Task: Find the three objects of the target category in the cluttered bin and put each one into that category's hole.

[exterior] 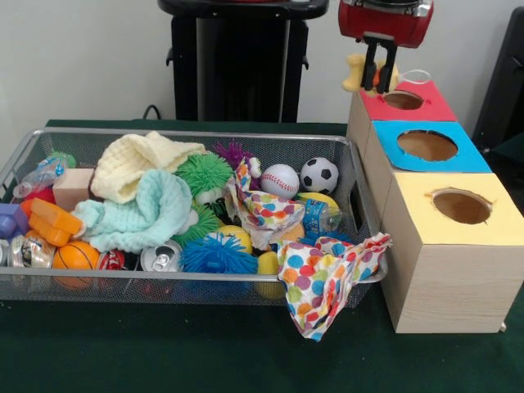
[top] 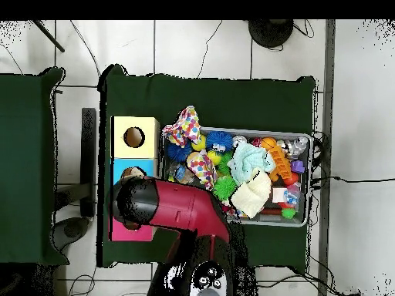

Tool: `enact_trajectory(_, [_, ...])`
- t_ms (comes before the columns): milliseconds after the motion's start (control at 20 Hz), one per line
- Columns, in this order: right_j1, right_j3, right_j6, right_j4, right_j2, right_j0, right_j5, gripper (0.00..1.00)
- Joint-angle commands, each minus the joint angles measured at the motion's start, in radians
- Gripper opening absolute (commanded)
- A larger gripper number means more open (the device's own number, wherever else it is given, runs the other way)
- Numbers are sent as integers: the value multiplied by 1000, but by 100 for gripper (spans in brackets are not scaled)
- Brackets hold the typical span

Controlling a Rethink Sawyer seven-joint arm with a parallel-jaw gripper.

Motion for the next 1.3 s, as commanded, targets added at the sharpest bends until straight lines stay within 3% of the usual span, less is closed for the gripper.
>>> enact_trajectory(50, [15,138,263,64,16,11,-92,0])
enact_trajectory(450, [38,230,260,104,50,35,-230,0])
enact_trajectory(900, [46,294,258,154,81,78,-295,0])
enact_trajectory(1300, [39,266,267,186,50,131,-216,0])
